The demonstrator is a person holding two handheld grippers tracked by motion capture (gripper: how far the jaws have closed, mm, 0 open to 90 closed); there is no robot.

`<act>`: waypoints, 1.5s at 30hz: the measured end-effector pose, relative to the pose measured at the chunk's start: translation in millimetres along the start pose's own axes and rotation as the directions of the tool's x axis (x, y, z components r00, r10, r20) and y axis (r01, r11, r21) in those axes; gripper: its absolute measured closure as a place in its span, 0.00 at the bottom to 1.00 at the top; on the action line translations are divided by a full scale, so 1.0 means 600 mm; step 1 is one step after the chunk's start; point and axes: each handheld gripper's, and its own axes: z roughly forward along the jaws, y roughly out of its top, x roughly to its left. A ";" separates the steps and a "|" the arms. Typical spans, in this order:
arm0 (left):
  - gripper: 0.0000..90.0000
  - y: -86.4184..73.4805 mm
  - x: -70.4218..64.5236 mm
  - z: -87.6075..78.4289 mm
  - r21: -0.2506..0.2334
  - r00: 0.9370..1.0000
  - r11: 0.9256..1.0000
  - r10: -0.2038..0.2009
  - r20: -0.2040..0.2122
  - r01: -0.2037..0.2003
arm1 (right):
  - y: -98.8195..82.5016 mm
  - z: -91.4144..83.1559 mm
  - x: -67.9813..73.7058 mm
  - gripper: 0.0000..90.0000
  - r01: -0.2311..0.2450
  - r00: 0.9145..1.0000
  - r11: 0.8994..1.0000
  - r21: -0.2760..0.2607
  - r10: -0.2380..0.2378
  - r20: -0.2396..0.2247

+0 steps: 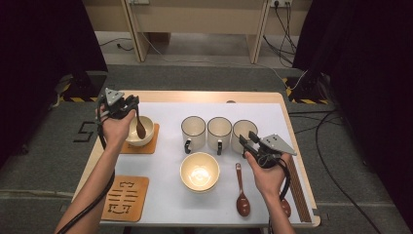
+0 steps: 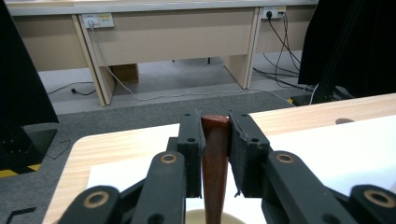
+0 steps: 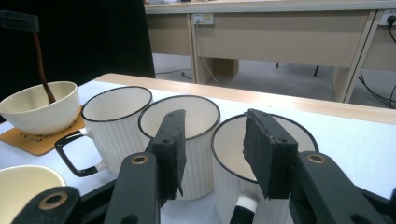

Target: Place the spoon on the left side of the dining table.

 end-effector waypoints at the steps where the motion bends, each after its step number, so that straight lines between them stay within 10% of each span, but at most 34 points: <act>1: 0.83 0.000 0.002 0.006 -0.001 1.000 1.000 -0.009 0.000 0.009 | 0.000 0.000 0.000 0.65 0.000 1.000 1.000 0.000 0.000 0.000; 17: 0.82 -0.012 0.032 0.080 0.074 0.988 0.990 -0.116 -0.099 0.124 | -0.002 0.000 -0.005 0.65 -0.006 1.000 1.000 0.002 0.006 0.005; 30: 0.77 -0.030 0.051 0.095 0.129 0.987 0.984 -0.108 -0.123 0.124 | -0.005 0.000 -0.006 0.65 -0.008 1.000 1.000 0.006 0.008 0.006; 38: 0.92 -0.023 0.029 0.082 0.152 0.997 0.986 -0.062 -0.041 0.067 | -0.005 0.000 -0.006 0.65 -0.005 1.000 1.000 0.014 0.004 0.005; 45: 0.97 -0.038 0.019 0.101 0.266 0.998 0.962 -0.056 -0.004 0.055 | -0.006 0.001 -0.005 0.65 -0.006 1.000 1.000 0.014 0.006 0.002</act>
